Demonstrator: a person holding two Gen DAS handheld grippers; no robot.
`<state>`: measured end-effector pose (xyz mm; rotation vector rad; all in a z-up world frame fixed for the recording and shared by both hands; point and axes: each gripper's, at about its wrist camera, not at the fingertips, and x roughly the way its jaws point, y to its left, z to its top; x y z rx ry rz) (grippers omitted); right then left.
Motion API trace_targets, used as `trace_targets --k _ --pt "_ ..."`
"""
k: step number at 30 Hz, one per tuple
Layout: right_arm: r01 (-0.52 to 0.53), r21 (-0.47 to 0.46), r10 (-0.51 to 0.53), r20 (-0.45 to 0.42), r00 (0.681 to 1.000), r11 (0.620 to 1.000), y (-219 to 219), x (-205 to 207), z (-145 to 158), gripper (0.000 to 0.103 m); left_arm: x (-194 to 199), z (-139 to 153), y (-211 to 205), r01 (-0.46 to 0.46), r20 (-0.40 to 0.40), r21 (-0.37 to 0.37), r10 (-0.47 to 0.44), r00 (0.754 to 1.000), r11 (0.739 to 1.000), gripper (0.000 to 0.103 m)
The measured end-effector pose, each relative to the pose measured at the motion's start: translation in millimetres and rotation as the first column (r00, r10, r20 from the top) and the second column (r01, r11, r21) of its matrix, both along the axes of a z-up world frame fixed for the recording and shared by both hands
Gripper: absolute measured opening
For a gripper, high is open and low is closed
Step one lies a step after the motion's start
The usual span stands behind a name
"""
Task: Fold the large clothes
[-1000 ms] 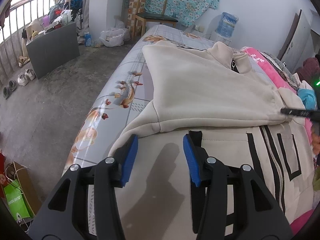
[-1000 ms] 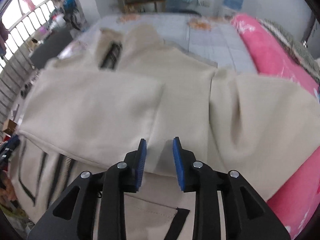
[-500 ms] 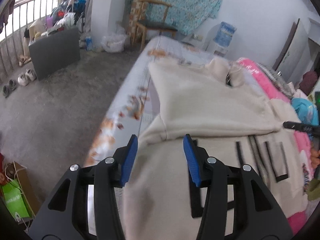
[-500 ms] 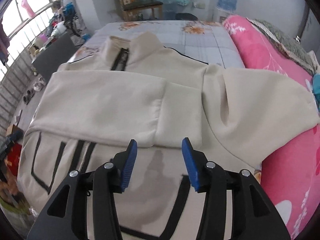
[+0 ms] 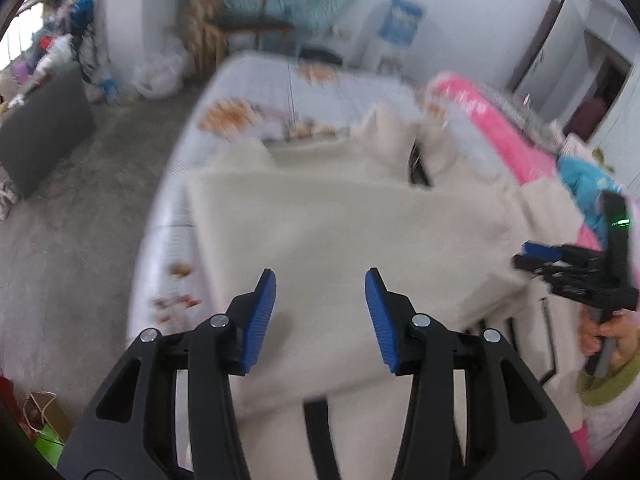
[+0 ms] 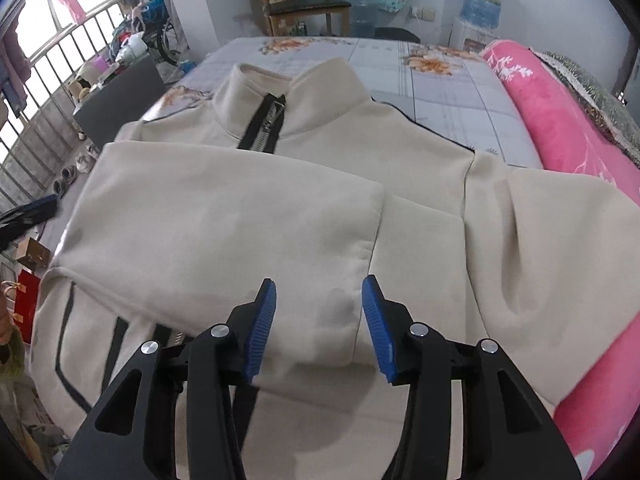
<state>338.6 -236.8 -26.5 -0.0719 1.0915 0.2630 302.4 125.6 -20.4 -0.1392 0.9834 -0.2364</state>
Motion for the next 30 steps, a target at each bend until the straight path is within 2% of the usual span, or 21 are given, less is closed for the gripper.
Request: trace_targets --k 3,5,9,11,16,18,19,21,23,25,27,30 --pt "0.004 0.001 -0.004 -0.013 1.0 1.0 -2.8 5.9 -8.5 0.041 32.3 -27.7 0.1 -0.025 -0.063 0.046 0.028 0.998 0.999 0.042" --pt "0.001 0.007 -0.001 -0.021 1.0 1.0 -4.2 6.6 -13.0 0.041 49.0 -29.7 9.6 -0.056 -0.047 0.027 0.058 0.997 0.998 0.039" --pt "-0.013 0.001 0.013 -0.006 1.0 1.0 -3.9 3.7 -16.3 0.041 84.1 -33.1 22.7 -0.113 -0.049 0.053 0.116 0.992 0.992 0.039" --pt "-0.016 0.006 0.016 -0.004 1.0 1.0 -4.6 4.0 -16.5 0.041 99.3 -36.6 32.3 -0.154 -0.041 0.032 0.155 0.987 0.988 0.039" --pt "-0.01 0.024 0.01 -0.008 1.0 1.0 -9.2 6.8 -16.9 0.041 107.8 -24.7 45.7 -0.222 0.004 0.029 0.222 0.975 0.975 0.039" --pt "-0.005 0.036 0.006 -0.017 1.0 0.999 -11.4 7.1 -14.9 0.042 98.6 -13.4 46.7 -0.226 0.01 -0.001 0.226 0.974 0.974 0.04" --pt "-0.001 0.05 0.002 -0.019 1.0 0.999 -12.9 6.3 -12.8 0.042 91.9 -7.4 43.6 -0.213 0.016 -0.012 0.213 0.977 0.977 0.041" --pt "0.0 0.08 0.0 -0.002 1.0 0.997 -15.9 4.3 -6.3 0.047 75.6 5.2 28.3 -0.164 0.03 -0.006 0.164 0.986 0.986 0.049" --pt "0.01 0.061 -0.011 0.019 1.0 0.998 -15.9 4.5 -4.8 0.049 56.8 13.1 4.3 -0.083 0.033 -0.001 0.083 0.996 0.997 0.055" --pt "0.006 0.031 -0.006 0.012 1.0 1.0 -13.5 7.6 -9.6 0.052 42.8 12.9 -20.2 -0.02 0.018 0.02 0.019 1.0 1.0 0.059" --pt "-0.001 0.003 0.001 -0.041 0.999 1.0 -11.7 13.1 -22.5 0.054 30.6 9.5 -47.0 0.05 -0.003 0.039 -0.05 0.999 0.998 0.064" --pt "0.016 -0.01 -0.016 -0.025 1.0 1.0 -11.9 6.3 -14.2 0.054 15.0 3.1 -83.8 0.129 -0.017 0.081 -0.128 0.992 0.988 0.069"
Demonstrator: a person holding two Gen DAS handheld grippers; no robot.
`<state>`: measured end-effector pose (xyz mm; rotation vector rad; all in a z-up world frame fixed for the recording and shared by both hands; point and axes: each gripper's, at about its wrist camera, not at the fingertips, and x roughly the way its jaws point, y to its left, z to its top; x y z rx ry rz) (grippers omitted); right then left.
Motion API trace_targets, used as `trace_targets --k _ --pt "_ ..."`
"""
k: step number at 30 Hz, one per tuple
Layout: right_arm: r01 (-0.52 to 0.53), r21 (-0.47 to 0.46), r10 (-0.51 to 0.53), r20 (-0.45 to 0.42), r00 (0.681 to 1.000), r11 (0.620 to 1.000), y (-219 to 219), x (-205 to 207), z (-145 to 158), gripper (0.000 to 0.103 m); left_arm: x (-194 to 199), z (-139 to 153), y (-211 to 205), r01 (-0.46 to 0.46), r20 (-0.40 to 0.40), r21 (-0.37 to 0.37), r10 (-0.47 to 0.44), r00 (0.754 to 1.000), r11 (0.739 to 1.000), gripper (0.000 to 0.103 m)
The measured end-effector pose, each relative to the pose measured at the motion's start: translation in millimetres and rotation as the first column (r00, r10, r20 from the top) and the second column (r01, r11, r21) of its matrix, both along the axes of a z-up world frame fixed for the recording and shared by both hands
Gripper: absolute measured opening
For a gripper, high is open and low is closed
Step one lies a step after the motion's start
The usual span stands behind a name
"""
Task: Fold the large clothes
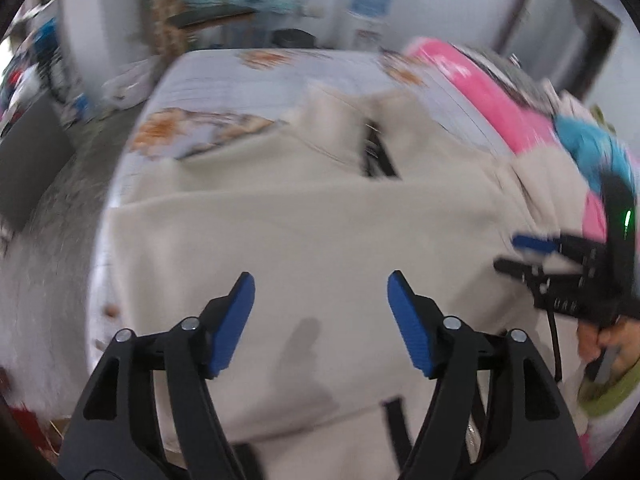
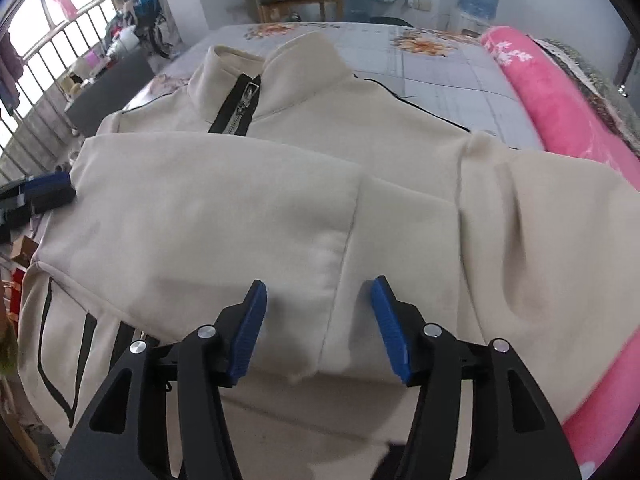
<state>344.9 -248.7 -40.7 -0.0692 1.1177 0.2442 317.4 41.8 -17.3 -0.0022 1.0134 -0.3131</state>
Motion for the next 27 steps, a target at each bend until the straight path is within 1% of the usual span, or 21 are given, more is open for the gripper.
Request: trace_targets --k 2,4,5,8,9,10,14,16,18,20,25,26,27 --pt "-0.005 0.037 0.004 0.026 1.0 0.999 -2.7 -9.1 11.6 0.054 -6.1 -3.7 -15.1 0.025 0.005 0.021 -0.025 1.0 0.999 0.074" --pt "-0.005 0.008 0.004 0.068 0.998 1.0 -4.0 -22.2 24.7 0.057 -12.5 -7.4 -30.8 0.048 0.007 0.051 -0.048 0.999 0.998 0.076" --pt "-0.006 -0.009 0.007 0.085 0.996 1.0 -4.2 -27.8 29.0 0.061 -14.6 -9.8 -37.1 0.053 0.006 0.062 -0.053 0.999 0.997 0.077" --pt "-0.002 -0.037 0.006 0.104 0.995 0.999 -6.9 -40.5 33.1 0.066 -16.3 -16.1 -47.0 0.046 0.012 0.079 -0.047 0.999 0.996 0.078" --pt "0.0 -0.043 0.005 0.108 0.994 0.999 -7.0 -47.0 32.9 0.07 -15.8 -19.2 -48.7 0.034 0.013 0.075 -0.035 0.999 0.997 0.079" --pt "0.0 -0.044 0.005 0.11 0.994 0.999 -8.5 -50.1 32.7 0.072 -15.1 -21.5 -49.0 0.029 0.011 0.07 -0.03 0.999 0.997 0.079" --pt "0.024 -0.038 -0.02 0.101 0.995 0.999 -13.4 -58.8 24.1 0.076 -10.0 -33.5 -50.2 0.008 -0.003 0.077 -0.007 1.0 0.997 0.079" --pt "0.053 -0.035 -0.05 0.09 0.995 0.998 -16.6 -62.6 17.5 0.077 -9.0 -38.5 -49.8 0.003 -0.015 0.084 -0.001 1.0 0.996 0.079" --pt "0.072 -0.036 -0.069 0.085 0.994 0.997 -18.7 -64.1 12.7 0.08 -9.8 -42.5 -48.5 -0.002 -0.014 0.082 0.003 1.0 0.997 0.082" --pt "0.083 -0.058 -0.078 0.081 0.994 0.995 -18.3 -64.9 5.6 0.08 -10.8 -43.4 -48.2 -0.006 -0.005 0.092 0.006 1.0 0.996 0.084" --pt "0.081 -0.102 -0.076 0.05 0.996 0.991 -17.0 -65.9 -11.3 0.081 -12.9 -43.9 -48.4 -0.011 0.005 0.1 0.01 1.0 0.995 0.085" --pt "0.082 -0.105 -0.077 0.045 0.996 0.991 -17.3 -66.2 -14.0 0.082 -13.2 -44.0 -48.6 -0.012 0.006 0.102 0.011 1.0 0.995 0.086" --pt "0.085 -0.104 -0.08 0.05 0.996 0.991 -18.2 -66.5 -14.9 0.086 -13.5 -44.3 -49.0 -0.013 0.009 0.106 0.012 1.0 0.994 0.086"
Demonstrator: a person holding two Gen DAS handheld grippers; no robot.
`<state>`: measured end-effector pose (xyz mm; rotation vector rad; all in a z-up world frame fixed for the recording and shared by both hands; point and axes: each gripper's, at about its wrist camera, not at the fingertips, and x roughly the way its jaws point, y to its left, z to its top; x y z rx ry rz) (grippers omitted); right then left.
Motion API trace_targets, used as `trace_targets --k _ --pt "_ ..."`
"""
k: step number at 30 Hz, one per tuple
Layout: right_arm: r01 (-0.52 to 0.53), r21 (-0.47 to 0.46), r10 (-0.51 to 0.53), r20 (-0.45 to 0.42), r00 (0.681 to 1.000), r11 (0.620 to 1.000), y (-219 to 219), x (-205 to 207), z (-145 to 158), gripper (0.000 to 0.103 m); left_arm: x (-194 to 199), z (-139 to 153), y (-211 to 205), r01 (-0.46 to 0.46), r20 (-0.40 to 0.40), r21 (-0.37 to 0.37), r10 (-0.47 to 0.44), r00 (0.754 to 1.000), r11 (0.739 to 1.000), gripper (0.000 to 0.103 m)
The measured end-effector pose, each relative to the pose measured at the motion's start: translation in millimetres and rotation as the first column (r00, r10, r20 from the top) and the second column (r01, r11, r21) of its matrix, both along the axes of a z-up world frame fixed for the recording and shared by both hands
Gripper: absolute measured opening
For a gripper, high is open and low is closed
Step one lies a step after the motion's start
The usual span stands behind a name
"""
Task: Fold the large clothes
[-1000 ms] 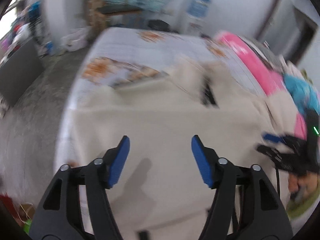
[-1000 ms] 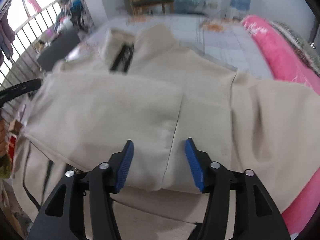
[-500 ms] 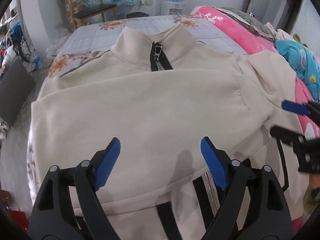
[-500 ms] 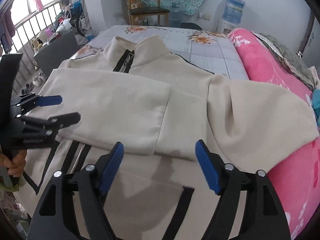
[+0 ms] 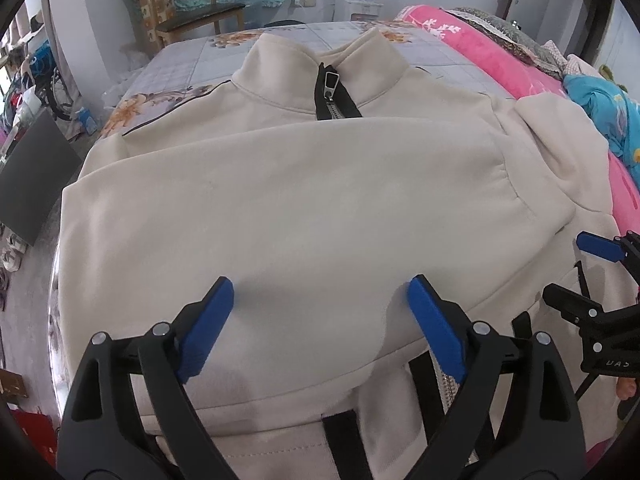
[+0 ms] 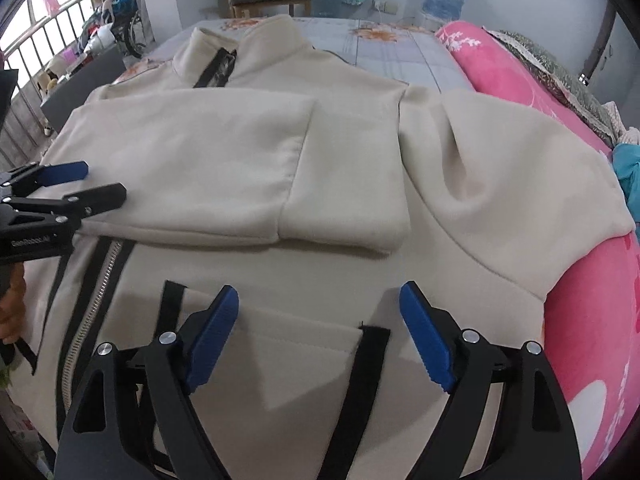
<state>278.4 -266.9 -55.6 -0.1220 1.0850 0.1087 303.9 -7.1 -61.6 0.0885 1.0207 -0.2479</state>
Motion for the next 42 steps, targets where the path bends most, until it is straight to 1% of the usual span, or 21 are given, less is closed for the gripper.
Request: trace_targets --k 6,11,16,22,42 --pt "0.013 0.0 -0.013 0.001 1.0 1.0 -3.0 0.2 -2.4 0.092 0.0 -1.4 -1.6 -0.005 0.002 0.014 0.005 1.0 1.0 0.09" --pt "0.041 0.024 -0.04 -0.014 0.999 0.999 -7.8 2.3 -5.2 0.096 -0.7 -2.5 -2.3 -0.011 0.0 0.023 0.011 1.0 1.0 0.093" --pt "0.049 0.047 -0.048 -0.023 0.999 0.998 -10.5 3.6 -6.7 0.097 -0.6 -3.2 -3.0 -0.016 0.0 0.029 0.016 1.0 0.999 0.095" --pt "0.046 0.057 -0.046 -0.012 0.999 0.997 -11.2 2.8 -7.7 0.097 -0.9 -3.9 -3.3 -0.022 0.001 0.032 0.022 1.0 0.999 0.095" --pt "0.047 0.061 -0.047 -0.011 0.999 0.997 -11.6 2.6 -7.6 0.097 -2.4 -5.0 -4.4 -0.042 0.005 0.041 0.042 0.999 0.998 0.096"
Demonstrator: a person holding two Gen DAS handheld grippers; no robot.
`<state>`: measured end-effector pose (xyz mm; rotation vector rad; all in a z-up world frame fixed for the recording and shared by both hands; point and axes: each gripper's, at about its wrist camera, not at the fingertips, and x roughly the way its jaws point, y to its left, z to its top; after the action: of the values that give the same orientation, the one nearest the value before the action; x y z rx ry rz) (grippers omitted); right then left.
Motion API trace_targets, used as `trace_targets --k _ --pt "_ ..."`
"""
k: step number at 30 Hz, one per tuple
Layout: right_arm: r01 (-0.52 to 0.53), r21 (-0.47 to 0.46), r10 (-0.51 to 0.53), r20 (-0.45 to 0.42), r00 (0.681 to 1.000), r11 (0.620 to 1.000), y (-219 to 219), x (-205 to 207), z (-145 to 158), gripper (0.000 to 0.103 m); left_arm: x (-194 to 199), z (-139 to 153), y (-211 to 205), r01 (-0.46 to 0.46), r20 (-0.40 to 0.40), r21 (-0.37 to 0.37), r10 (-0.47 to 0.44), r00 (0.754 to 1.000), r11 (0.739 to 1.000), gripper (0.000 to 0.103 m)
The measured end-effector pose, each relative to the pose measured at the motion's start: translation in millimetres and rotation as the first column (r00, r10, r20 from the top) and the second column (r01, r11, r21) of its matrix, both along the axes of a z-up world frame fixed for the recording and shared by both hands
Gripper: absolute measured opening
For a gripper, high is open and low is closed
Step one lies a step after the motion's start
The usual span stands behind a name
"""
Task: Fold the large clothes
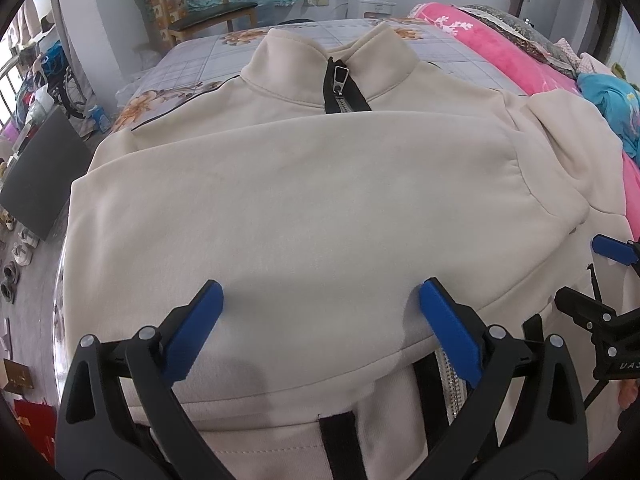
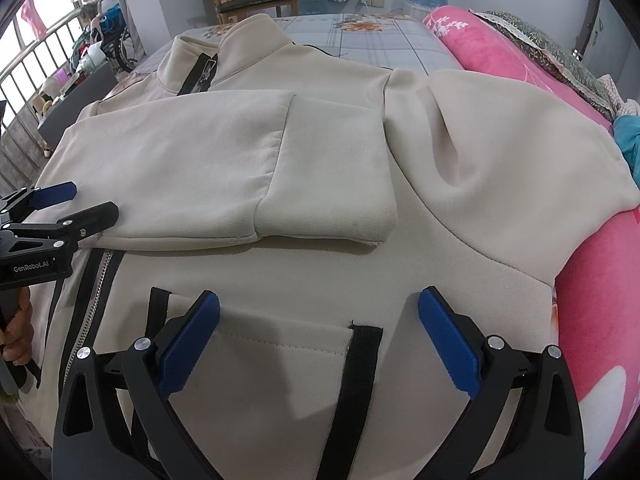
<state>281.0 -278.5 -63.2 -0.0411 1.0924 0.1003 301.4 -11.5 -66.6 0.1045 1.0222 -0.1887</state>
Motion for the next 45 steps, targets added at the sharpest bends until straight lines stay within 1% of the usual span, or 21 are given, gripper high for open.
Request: trace_targets --k 21,45 --pt "0.009 0.0 -0.009 -0.014 1.0 1.0 0.1 1.4 -1.0 0.097 1.0 -0.6 -0.8 -0.015 -0.003 0.004 0.015 1.0 1.0 0.096" --pt "0.029 0.005 -0.029 0.001 1.0 1.0 -0.7 -0.4 -1.5 0.097 1.6 -0.1 -1.2 -0.016 -0.003 0.005 0.016 1.0 1.0 0.096"
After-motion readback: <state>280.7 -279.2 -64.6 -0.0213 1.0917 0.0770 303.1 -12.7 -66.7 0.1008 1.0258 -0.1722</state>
